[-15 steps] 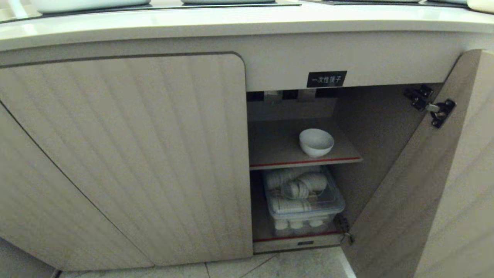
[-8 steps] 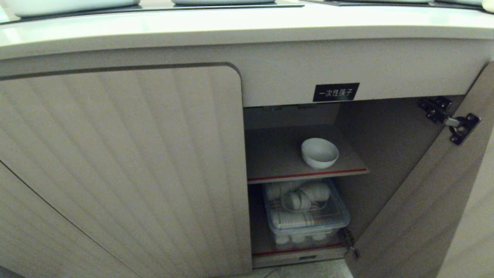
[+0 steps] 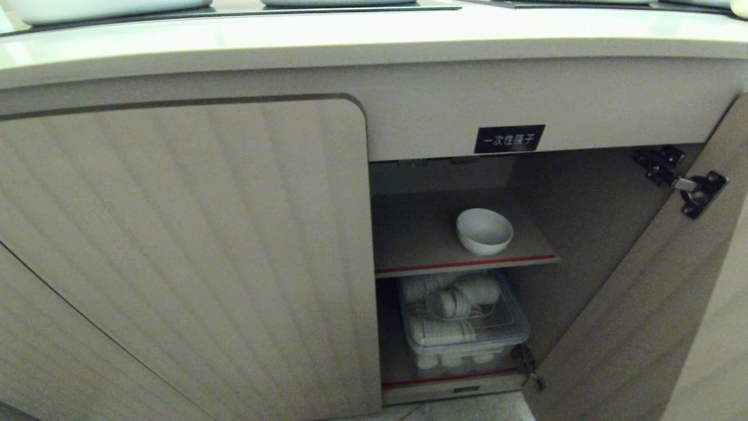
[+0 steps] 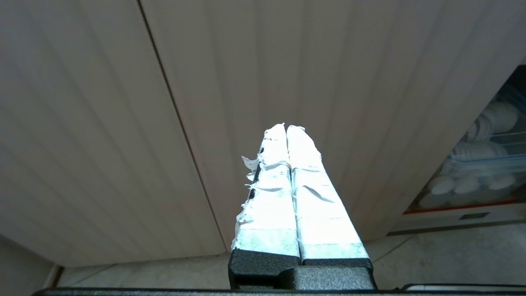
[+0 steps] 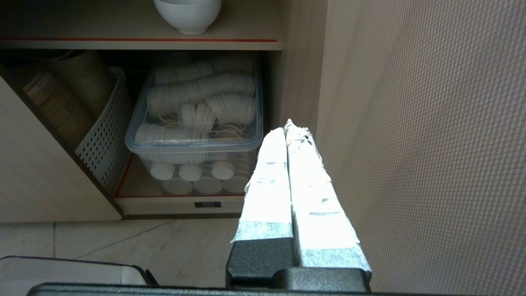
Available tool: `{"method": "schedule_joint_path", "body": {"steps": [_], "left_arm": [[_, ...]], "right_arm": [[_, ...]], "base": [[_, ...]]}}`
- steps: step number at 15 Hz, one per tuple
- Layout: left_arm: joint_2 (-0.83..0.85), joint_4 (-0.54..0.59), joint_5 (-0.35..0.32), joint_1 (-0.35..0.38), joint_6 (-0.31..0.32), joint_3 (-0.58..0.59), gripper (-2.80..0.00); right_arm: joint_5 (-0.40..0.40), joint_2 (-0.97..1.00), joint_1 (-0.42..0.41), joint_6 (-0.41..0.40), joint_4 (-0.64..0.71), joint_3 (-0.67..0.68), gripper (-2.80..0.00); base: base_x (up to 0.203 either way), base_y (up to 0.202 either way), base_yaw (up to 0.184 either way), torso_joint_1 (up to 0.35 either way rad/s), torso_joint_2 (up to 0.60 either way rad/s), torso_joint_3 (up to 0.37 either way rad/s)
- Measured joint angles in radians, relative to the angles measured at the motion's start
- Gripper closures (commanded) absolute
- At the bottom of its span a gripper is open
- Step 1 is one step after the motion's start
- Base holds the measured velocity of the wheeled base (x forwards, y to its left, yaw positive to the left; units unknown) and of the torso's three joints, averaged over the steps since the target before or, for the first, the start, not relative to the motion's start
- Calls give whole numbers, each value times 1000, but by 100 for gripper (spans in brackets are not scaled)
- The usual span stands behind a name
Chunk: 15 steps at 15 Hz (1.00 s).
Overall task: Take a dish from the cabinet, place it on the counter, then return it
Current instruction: Take the bowl from the cabinet
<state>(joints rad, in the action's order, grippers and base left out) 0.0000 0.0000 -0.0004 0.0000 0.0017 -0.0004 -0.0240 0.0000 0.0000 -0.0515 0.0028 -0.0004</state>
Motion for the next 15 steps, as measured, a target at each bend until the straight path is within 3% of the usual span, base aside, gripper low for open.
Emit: {"method": "schedule_joint_path", "body": {"steps": [3,10,15], "left_arm": [[0,0,0,1,0,0,0],[0,0,0,0,0,0,0],[0,0,0,0,-1,0,0]], "right_arm": [[0,0,2,0,1,0,0],[0,0,0,0,0,0,0],[0,0,0,0,0,0,0]], "base": [[-1,34,0,2,1,2],[0,176,-10,0,2,5],[0,13,-2,1,0,0]]}}
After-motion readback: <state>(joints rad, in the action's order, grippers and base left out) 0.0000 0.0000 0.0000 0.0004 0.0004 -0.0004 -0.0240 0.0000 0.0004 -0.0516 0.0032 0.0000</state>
